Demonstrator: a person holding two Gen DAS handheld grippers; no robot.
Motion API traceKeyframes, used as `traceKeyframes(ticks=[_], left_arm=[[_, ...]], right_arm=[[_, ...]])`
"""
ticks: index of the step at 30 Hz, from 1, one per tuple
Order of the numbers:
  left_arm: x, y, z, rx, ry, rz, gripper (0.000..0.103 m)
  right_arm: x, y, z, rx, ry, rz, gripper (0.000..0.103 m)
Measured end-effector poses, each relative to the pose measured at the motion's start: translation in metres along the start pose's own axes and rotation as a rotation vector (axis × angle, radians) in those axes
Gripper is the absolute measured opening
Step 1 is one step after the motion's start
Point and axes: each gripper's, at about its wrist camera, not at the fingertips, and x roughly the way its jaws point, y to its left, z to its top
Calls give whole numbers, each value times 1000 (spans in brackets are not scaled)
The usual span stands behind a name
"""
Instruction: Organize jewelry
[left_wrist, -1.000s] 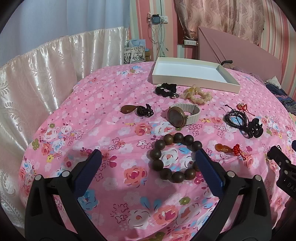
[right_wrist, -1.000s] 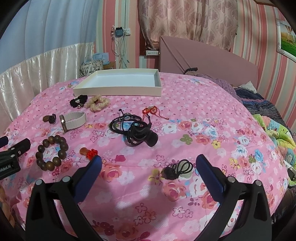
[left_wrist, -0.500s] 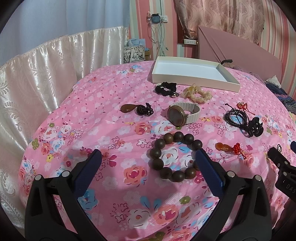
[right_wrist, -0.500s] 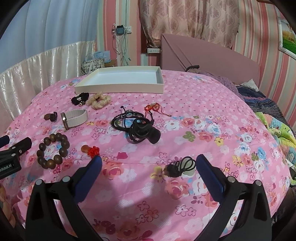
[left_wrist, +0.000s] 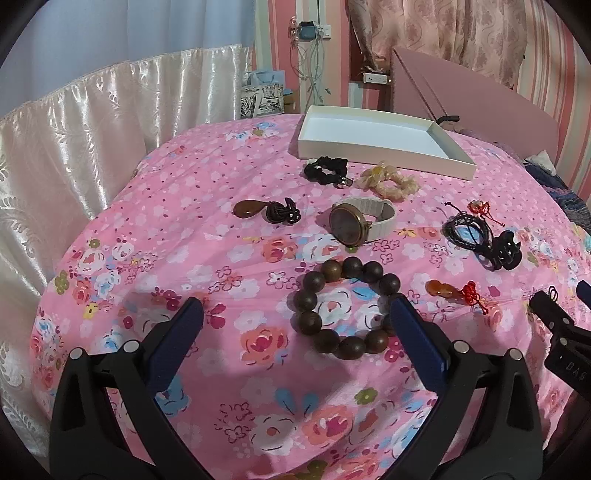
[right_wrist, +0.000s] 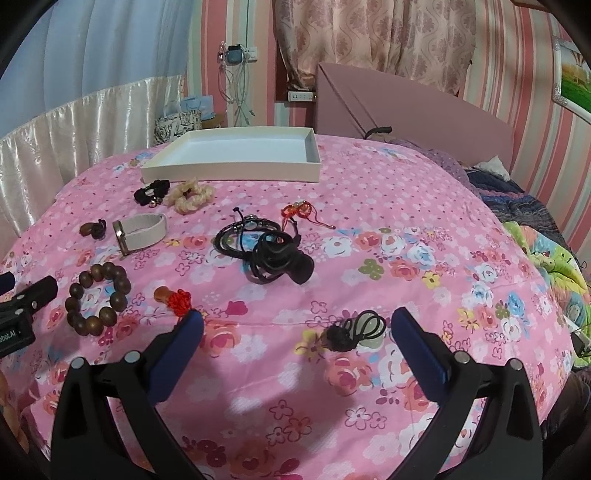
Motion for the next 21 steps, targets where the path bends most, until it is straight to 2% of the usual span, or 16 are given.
traceKeyframes(ticks=[8,11,16,21], left_arm=[[8,3,2,0,9,-19,100],[9,4,2,4,10,-42,100],[4,6,5,13,-33,1,100],[12,9,10,26,21,-35,100]], right_arm=[[0,10,-2,-62,8,-68,101],[4,6,-2,-45,27,-30,101],[9,0,-2,-34,58,-28,101],[18,-8,0,12,119,27,101]])
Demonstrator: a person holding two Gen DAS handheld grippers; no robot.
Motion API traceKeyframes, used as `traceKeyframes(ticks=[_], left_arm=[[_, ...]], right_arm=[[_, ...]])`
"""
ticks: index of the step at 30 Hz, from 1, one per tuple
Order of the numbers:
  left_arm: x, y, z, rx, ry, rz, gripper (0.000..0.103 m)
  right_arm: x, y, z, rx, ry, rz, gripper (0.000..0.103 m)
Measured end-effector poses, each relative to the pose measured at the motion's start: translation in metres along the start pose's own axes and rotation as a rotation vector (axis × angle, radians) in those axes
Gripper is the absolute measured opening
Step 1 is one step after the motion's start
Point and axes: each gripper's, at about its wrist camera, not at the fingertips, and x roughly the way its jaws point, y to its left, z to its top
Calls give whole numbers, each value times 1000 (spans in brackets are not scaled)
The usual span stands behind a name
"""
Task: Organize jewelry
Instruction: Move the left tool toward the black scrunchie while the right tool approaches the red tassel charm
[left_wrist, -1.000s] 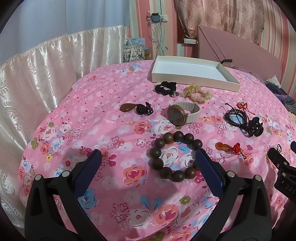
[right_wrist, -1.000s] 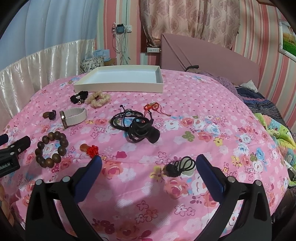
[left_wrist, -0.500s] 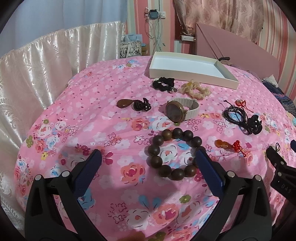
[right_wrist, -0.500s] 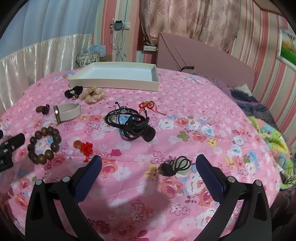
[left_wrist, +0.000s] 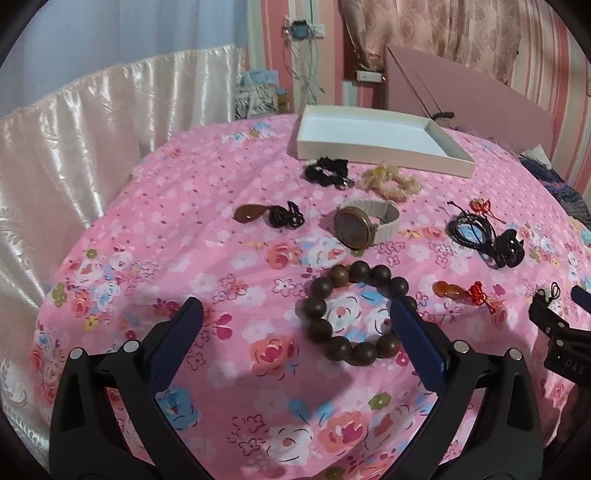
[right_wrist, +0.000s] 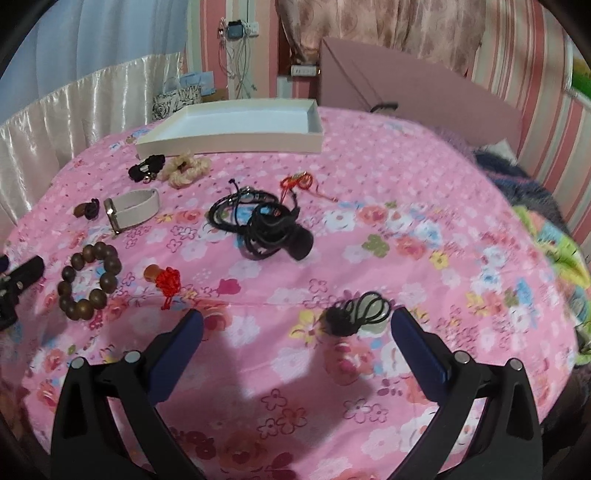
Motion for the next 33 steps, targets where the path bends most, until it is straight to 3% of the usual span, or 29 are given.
traceKeyframes(ticks=[6,11,20,33], left_arm=[[10,7,7,-20,50,-32,100],[11,10,19,-17,47,4,100],[27,8,41,-54,110,-66,100],[45,3,86,-14,157,-30,100]], right_arm=[[2,3,7,-25,30,30,101],[3,0,15,-9,62,75,101],[9,0,37,5,80,109,101],[16,2,91,-16,70,75,101]])
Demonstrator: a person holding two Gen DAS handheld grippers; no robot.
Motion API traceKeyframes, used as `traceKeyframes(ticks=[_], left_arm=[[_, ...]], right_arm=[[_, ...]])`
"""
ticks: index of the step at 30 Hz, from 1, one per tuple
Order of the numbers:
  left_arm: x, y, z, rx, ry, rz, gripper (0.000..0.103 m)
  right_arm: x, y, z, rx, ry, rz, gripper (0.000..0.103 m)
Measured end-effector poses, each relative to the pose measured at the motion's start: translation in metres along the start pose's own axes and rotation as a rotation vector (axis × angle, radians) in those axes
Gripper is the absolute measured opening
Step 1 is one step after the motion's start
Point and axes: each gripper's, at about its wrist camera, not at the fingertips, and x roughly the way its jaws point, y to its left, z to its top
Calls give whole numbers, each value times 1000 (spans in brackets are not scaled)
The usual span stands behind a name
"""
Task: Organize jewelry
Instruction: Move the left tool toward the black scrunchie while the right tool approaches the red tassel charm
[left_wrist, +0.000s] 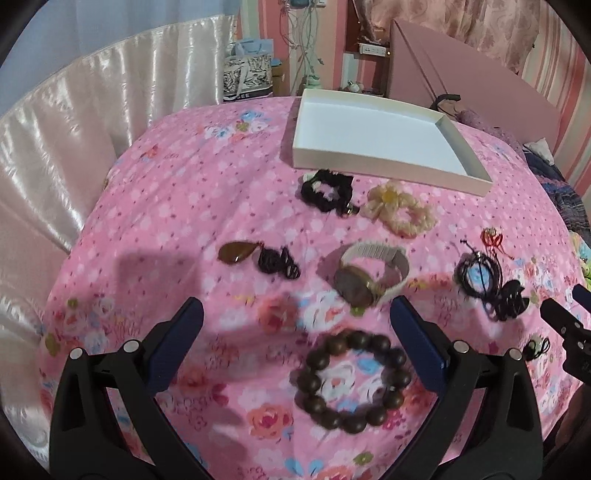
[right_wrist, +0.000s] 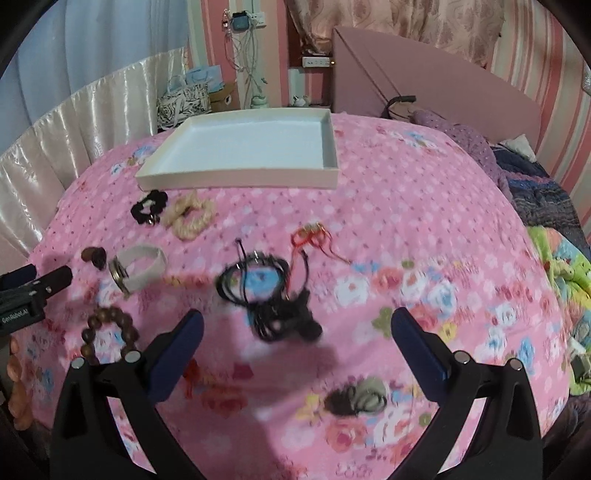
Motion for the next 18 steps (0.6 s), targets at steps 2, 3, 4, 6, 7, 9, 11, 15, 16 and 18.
traceKeyframes(ticks=[2,3,4,6,7,9,11,15,16,18], left_arm=[[3,-3,7,16,-1,6,100],[6,-4,10,23,2,-1,100],[7,-4,12,25,7,-8,100],[13,-5,17,26,25,-26,100],[15,-6,20,31,27,-30,100],[17,-8,22,43,23,-27,100],[20,-11,26,59,18,-28,100],[27,-13,32,63,25,-36,100],[29,-14,33,64,27,-36,100],[35,-15,36,71,34,-32,100]], right_arm=[[6,2,9,-2,15,11,101],[8,3,12,-2,18,11,101],[11,4,14,-4,24,10,101],[18,4,18,-7,44,17,101],[20,4,19,-4,52,20,100],[27,2,22,7,71,25,100],[32,1,24,12,79,21,100],[41,2,31,10,90,11,93],[45,3,32,8,98,16,89],[52,5,35,4,115,24,87]])
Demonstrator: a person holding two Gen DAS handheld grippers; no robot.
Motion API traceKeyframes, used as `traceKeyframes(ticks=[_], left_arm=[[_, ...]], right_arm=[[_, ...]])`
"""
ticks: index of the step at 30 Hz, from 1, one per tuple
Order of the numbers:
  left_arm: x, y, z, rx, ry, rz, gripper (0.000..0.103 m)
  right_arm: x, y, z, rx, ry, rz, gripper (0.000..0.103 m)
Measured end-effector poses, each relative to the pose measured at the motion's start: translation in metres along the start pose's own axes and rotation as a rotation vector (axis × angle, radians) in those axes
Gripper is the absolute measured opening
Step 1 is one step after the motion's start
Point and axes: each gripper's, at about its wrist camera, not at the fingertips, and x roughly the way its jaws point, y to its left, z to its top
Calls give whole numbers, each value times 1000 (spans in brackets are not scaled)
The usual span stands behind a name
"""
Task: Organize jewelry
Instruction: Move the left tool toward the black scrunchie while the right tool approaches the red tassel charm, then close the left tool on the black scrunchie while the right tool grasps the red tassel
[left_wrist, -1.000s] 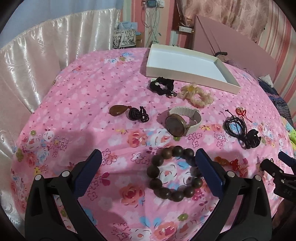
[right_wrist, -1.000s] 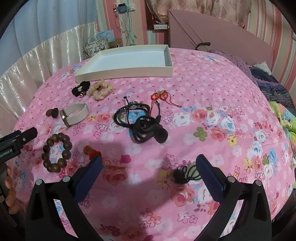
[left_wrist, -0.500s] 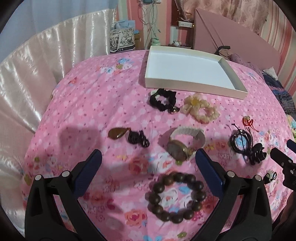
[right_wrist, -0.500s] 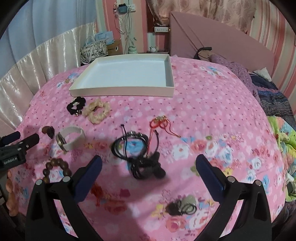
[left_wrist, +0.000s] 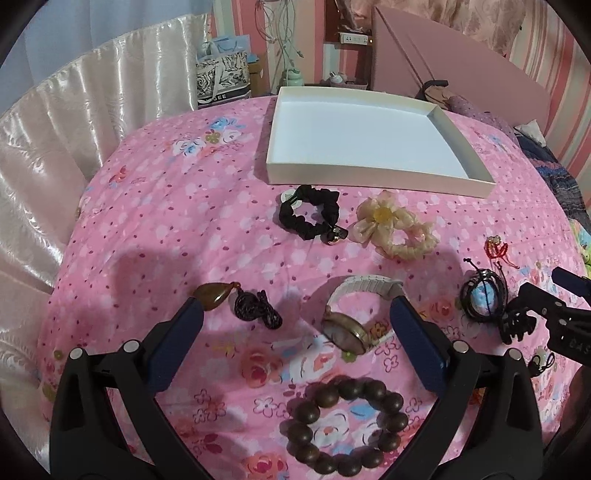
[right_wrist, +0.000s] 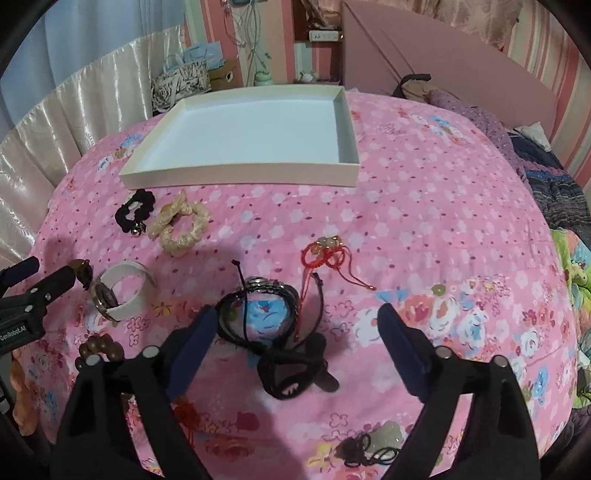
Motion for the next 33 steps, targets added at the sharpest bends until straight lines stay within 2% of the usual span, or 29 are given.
traceKeyframes(ticks=[6,21,26,33], left_arm=[[13,-1,5,5,26,-22,99],[31,3,16,-4,63,-33,98],[43,8,32,-12,71,-12,98],[73,16,56,-28,118,-40,91]], right_arm=[[15,6,6,-19,29,6,76],[32,-1,20,-9,50,-19,75],[42,-4,29,-13,63,-27,64],[55,-7,38,-18,81,-42,59]])
